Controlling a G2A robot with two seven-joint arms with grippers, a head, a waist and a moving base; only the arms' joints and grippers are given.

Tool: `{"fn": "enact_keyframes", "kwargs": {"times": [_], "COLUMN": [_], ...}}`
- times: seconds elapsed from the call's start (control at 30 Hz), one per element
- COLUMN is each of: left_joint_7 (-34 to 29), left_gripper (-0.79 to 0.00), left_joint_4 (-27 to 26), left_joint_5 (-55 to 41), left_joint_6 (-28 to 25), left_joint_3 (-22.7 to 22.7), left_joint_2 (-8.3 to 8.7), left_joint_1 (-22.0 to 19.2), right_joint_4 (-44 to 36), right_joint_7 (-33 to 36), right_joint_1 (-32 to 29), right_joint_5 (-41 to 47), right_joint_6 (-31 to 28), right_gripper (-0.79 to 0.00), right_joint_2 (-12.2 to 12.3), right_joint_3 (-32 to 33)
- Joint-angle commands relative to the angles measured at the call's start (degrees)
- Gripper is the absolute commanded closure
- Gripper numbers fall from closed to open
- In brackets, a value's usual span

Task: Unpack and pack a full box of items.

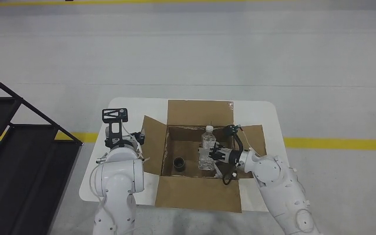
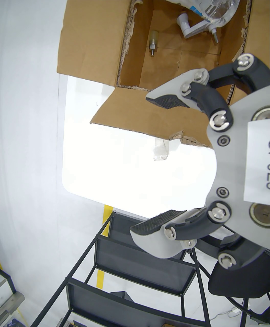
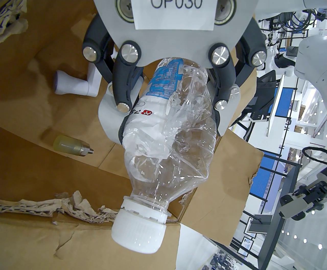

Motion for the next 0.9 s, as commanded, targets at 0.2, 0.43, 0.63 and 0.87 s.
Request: {"fn": "enact_keyframes", "kwargs": {"times": [0.2,0.43,0.63,0.87], "left_joint_7": [0.0,0.0,0.0,0.0], "left_gripper": [-0.785,-0.785,-0.785,-0.785], "left_joint_4": [0.0,0.0,0.0,0.0], "left_joint_5": [0.0,0.0,0.0,0.0], "left_joint_6": [0.0,0.0,0.0,0.0], "left_joint_3": [0.0,0.0,0.0,0.0], "left_joint_2": [0.0,0.0,0.0,0.0], "left_joint_1": [0.0,0.0,0.0,0.0], "right_joint_4": [-2.1,-4.3,-8.9,-13.5], "right_joint_7": [-3.0,-1.7,0.4,6.0], "right_joint_1": [-0.6,-2.8,-9.5,-17.6], "right_joint_5": [6.7,19.5,10.5,-2.1], "right_joint_6": [-1.1,-3.0,0.8,3.1], "right_gripper": [0.0,0.0,0.0,0.0], "right_joint_2": [0.4,3.1,6.0,8.0], "right_joint_3": [2.6,17.7,31.8,37.6]}}
